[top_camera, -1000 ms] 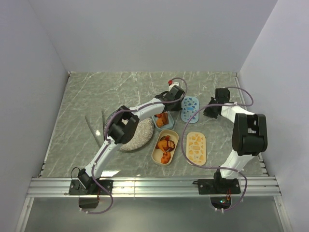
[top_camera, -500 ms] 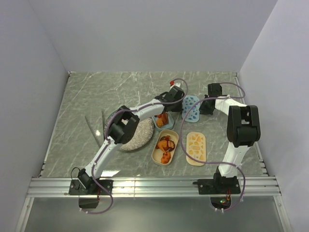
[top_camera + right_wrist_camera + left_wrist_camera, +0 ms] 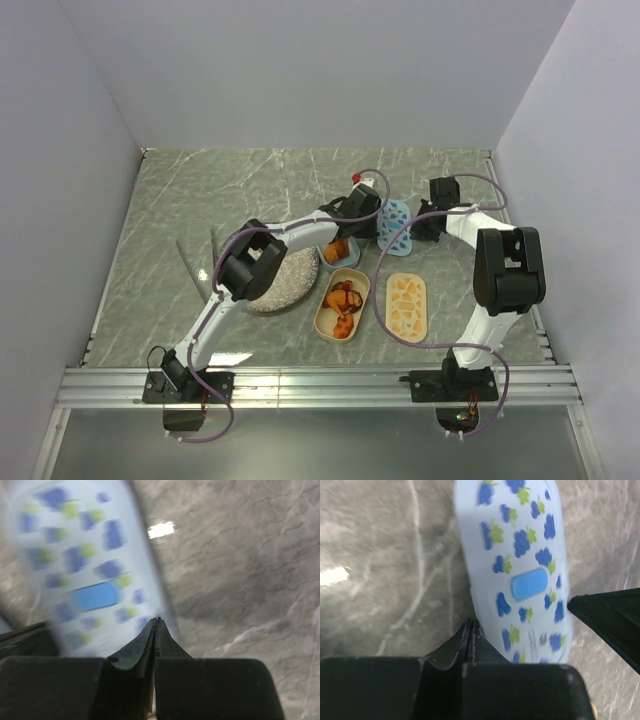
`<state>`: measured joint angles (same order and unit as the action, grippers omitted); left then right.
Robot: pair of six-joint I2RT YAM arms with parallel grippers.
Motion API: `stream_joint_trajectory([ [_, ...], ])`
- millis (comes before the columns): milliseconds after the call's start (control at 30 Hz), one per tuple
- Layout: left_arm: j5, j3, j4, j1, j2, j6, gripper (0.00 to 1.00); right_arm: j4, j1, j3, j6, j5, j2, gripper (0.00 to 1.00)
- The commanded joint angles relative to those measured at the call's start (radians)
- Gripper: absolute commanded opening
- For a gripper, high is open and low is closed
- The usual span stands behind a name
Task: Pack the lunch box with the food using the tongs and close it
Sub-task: Pick up the lid of the lunch box with the left arm
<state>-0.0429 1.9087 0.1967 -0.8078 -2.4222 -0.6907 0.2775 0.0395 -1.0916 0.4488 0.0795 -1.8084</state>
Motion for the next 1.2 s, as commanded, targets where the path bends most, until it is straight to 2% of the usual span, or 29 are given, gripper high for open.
stream_joint_trajectory([
  [0, 0.003, -0.011, 0.032, -0.033, 0.041, 0.03, 0.0, -0.049, 0.014, 0.015, -0.001, 0.029, 0.089, 0.0],
  [200, 0.009, -0.031, 0.012, -0.036, 0.052, 0.034, 0.0, -0.061, 0.013, 0.039, -0.004, 0.032, 0.118, 0.0],
  [400, -0.003, -0.062, -0.008, -0.034, 0.061, 0.014, 0.0, -0.054, 0.014, 0.015, 0.002, 0.01, 0.074, 0.0],
  [633, -0.032, -0.068, 0.001, -0.03, 0.068, 0.008, 0.0, -0.005, 0.016, -0.02, 0.018, -0.141, 0.061, 0.0],
  [800, -0.018, -0.077, -0.014, -0.03, 0.064, 0.003, 0.0, 0.035, 0.016, -0.063, 0.03, -0.213, 0.009, 0.0],
  [1167, 0.05, -0.122, -0.074, -0.028, 0.087, -0.003, 0.0, 0.14, 0.017, -0.189, 0.016, -0.221, -0.107, 0.0],
])
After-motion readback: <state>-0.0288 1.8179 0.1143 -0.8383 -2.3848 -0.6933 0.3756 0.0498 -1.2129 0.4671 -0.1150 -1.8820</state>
